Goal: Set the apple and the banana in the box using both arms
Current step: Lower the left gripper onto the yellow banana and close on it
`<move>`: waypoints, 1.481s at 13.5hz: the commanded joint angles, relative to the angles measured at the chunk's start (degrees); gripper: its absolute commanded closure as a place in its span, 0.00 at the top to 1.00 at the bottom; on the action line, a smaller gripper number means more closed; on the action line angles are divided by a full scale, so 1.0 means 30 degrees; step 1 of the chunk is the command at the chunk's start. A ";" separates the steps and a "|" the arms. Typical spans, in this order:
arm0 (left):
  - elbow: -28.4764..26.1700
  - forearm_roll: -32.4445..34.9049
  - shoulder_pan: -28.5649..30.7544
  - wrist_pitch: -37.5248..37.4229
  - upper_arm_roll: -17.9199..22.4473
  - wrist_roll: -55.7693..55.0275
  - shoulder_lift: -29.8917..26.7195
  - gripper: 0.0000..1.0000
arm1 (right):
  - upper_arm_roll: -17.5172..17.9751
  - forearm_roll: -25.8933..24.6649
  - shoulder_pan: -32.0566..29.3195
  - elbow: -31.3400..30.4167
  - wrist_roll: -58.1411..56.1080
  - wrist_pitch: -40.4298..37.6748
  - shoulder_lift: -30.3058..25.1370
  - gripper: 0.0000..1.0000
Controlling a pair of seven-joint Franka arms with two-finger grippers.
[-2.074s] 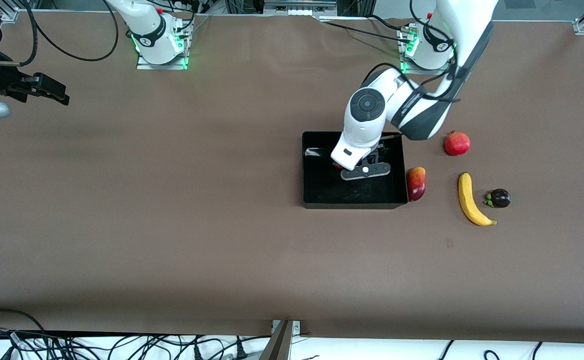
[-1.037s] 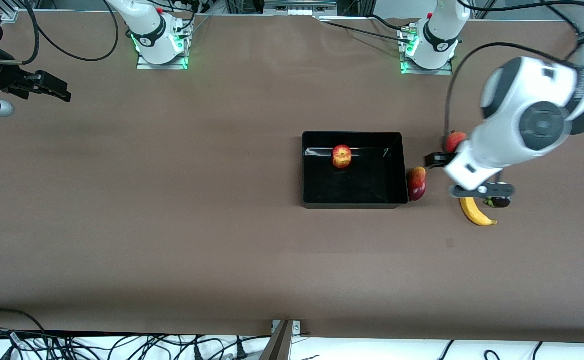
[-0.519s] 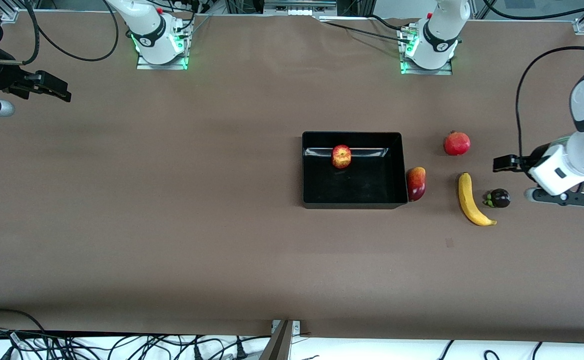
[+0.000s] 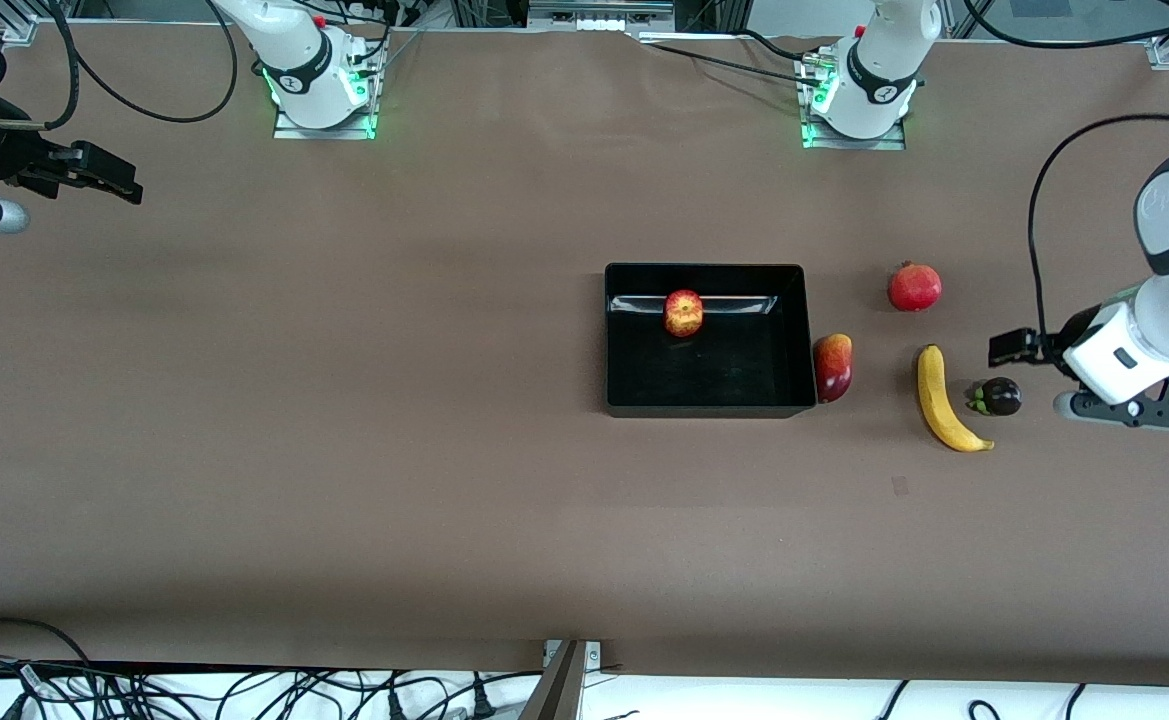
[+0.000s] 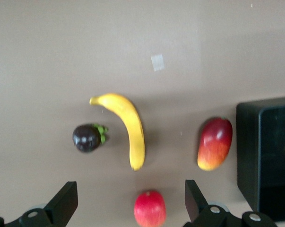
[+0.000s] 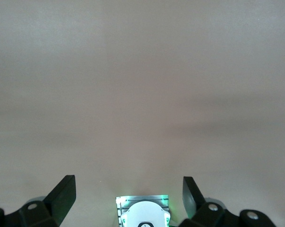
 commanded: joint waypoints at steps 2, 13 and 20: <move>-0.0338 -0.0094 -0.0098 0.2576 0.0570 0.0419 0.1459 1.00 | 0.0112 0.0072 -0.0178 0.0405 -0.0076 -0.0383 0.0157 1.00; -0.5701 0.1400 -0.0214 1.2044 0.1831 0.0069 0.3044 1.00 | 0.0112 0.0072 -0.0148 0.0405 -0.0076 -0.0207 0.0158 1.00; -0.6697 0.1400 -0.0538 1.2220 0.1918 -0.0577 0.3512 1.00 | 0.0053 0.0101 -0.0207 0.0434 -0.0076 -0.0178 0.0304 1.00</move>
